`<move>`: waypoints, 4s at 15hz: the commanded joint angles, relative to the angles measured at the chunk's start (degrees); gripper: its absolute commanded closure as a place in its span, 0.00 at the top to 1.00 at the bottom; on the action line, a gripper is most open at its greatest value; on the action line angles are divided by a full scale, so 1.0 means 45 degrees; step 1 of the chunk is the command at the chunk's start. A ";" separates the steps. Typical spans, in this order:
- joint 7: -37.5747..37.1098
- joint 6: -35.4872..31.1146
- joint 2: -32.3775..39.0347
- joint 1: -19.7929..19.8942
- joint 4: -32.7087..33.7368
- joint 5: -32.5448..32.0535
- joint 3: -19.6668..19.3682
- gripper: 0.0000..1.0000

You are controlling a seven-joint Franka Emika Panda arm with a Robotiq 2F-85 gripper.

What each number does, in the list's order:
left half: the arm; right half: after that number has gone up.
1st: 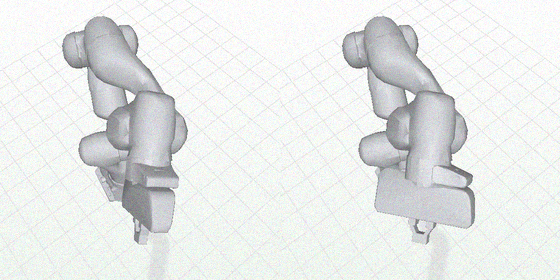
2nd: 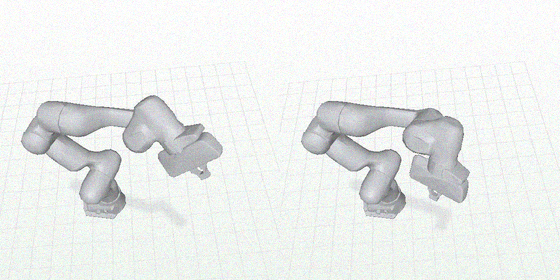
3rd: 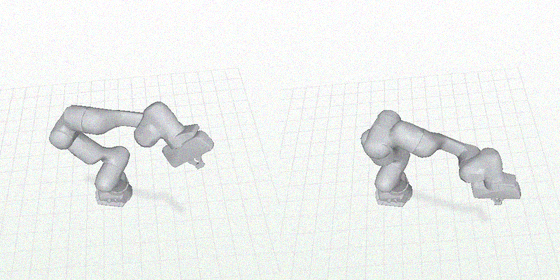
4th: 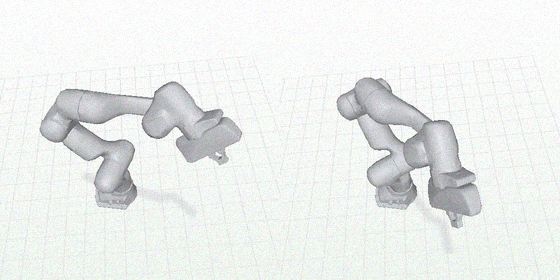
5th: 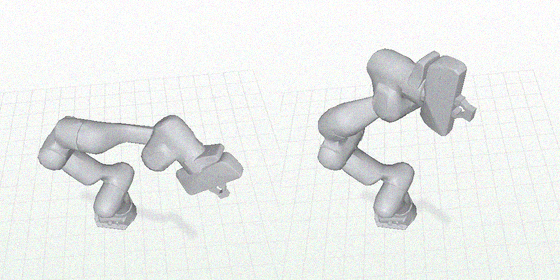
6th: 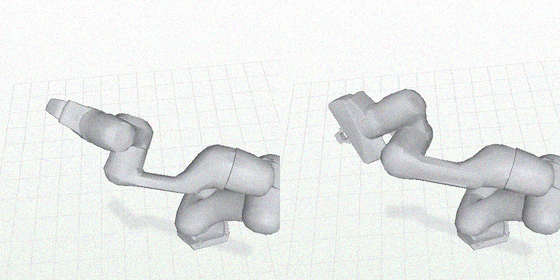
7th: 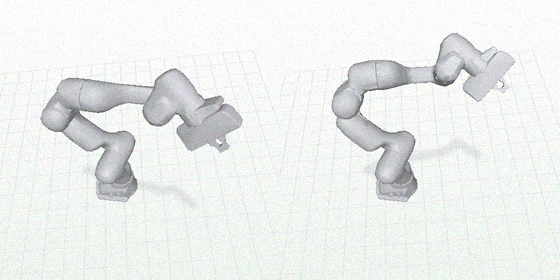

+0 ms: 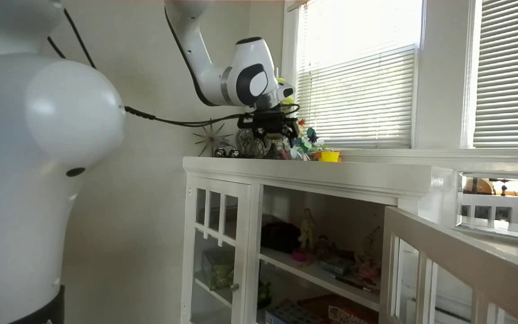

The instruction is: Remove the yellow bowl from the open cabinet and place it on the counter then close the cabinet door.

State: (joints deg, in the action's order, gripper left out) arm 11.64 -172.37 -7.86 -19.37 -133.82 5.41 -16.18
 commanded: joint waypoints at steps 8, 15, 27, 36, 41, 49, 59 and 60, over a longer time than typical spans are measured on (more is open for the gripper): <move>-0.0024 0.4400 -0.1710 0.0452 -0.0092 0.0763 0.1724 1.00; -0.1387 0.4652 -0.3325 0.2697 -0.2243 -0.0121 0.2825 1.00; -0.2445 0.8179 -0.7417 0.6536 -0.5244 -0.2057 0.2922 1.00; 0.1537 0.9419 -0.6635 0.8046 -0.5063 -0.3839 0.0111 1.00; 0.2343 0.9159 -0.6264 0.8522 -0.5112 -0.4898 -0.0544 1.00; 0.2275 0.8147 -0.5921 0.8576 -0.5363 -0.5253 -0.0414 1.00; 0.5632 0.4083 -0.4162 0.8494 -0.5222 -0.5557 -0.1718 1.00; 0.5878 0.3879 -0.3924 0.8539 -0.5147 -0.5552 -0.1871 1.00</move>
State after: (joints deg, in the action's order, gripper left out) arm 34.93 -151.62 -28.89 18.69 -157.76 -18.35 -22.51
